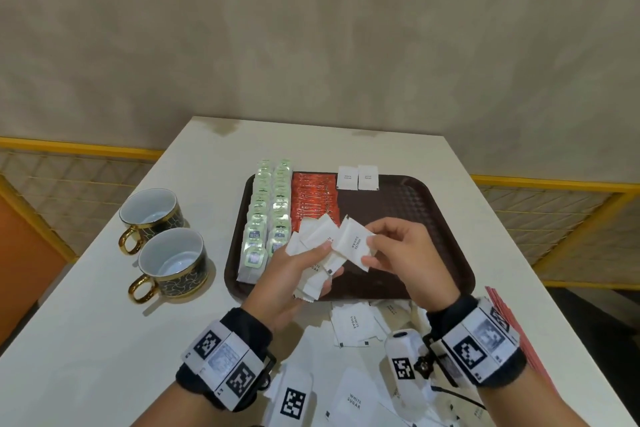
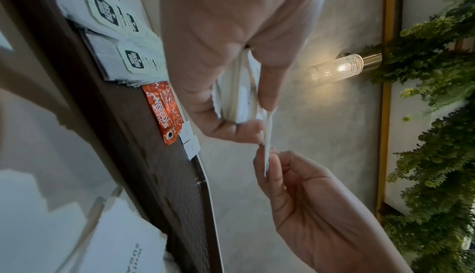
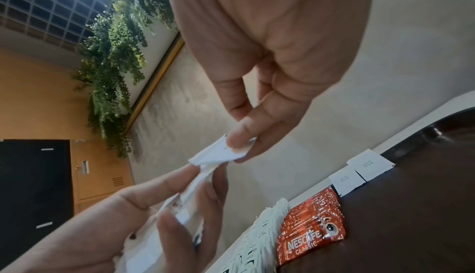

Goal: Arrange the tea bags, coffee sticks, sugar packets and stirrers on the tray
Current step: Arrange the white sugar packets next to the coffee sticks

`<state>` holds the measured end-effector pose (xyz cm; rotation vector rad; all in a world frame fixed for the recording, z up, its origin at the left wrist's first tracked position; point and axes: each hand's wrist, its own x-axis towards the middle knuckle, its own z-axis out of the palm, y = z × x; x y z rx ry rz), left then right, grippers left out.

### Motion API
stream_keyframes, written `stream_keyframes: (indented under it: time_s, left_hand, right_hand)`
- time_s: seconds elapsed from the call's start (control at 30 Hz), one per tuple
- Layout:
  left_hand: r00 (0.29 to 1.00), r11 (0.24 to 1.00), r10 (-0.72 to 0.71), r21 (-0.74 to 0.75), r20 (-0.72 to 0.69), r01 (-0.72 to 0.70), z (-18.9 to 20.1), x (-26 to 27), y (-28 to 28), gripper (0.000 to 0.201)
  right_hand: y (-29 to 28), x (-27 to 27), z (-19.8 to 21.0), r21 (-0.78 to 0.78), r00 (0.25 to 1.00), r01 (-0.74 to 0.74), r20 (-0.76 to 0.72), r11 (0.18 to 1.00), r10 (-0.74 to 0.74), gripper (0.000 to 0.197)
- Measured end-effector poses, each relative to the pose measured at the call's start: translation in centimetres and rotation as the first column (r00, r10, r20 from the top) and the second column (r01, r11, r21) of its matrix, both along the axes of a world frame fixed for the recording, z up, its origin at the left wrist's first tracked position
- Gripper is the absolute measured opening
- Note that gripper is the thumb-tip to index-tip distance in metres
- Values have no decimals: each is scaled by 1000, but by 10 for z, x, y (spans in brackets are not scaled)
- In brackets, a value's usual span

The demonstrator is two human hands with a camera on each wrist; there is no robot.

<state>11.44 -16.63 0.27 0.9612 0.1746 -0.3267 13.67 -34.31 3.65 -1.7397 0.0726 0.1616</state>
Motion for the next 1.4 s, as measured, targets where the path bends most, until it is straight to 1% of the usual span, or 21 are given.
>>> stream_keyframes:
  time_s: [0.13,0.2,0.27,0.37,0.43,0.53,0.67,0.77,0.83,0.9,0.97,1.03,1.1,1.17,1.23,1.33,1.4]
  left_hand:
    - [1000,1000,8,17,-9,-8,-2,0,2,37]
    - [1000,1000,24,19,-10,-24,-3,0,2,30]
    - [999,999,34,23,-2,-34,-3,0,2,28]
    - [1000,1000,26,12,-17,-26,-2,-1,3,34]
    - [999,1000,-5,-29,-45,3,0,-1,3,36]
    - [996,997,-32,-72,-83,26,2,0,6,31]
    - [997,1000,10,0,-78,-10,-1,1,14,25]
    - [997,998,57,34,-58,-55,-4,2,19,21]
    - [996,995,79,62,-41,-76,-5,3,20,22]
    - [996,992,89,95,-23,-86,-6,3,20,26]
    - [996,987,85,140,-14,-82,-6,3,20,30]
    - [998,985,58,164,-10,-56,-4,3,18,31]
    - [1000,986,13,165,-5,-12,-1,1,16,32]
    - [999,985,-34,168,11,32,2,-1,12,36]
    - [998,976,-50,215,32,42,1,-2,8,37]
    - [1000,964,3,266,24,-9,-3,2,5,38]
    - [1000,961,22,276,18,-26,-5,6,6,42]
  right_hand:
    - [-2,-1,3,132,995,94,-30,987,-91,13]
    - [-2,-2,4,153,997,62,-44,986,-55,12]
    - [0,-3,5,120,999,-17,-39,993,21,10]
    - [6,-5,1,39,996,-88,1,995,88,5]
    - [9,-5,-4,7,996,-90,8,996,90,4]
    - [8,-3,-11,-32,998,-67,0,997,67,5]
    - [1,0,-10,-56,999,-36,39,998,38,8]
    - [-3,2,-6,-74,994,-61,85,995,68,15]
    - [-6,2,0,-81,989,-105,100,991,112,20]
    - [-6,2,7,-71,978,-184,87,980,190,20]
    - [-3,1,13,-99,958,-257,107,961,267,22]
    - [2,4,14,-131,942,-281,154,951,299,37]
    - [7,8,12,-133,940,-261,192,956,283,45]
    - [11,11,7,-138,939,-239,218,961,265,44]
    - [14,11,3,-157,935,-223,243,962,257,41]
    - [13,14,3,-203,938,-171,265,964,223,37]
    - [7,15,5,-177,950,-201,205,964,235,36]
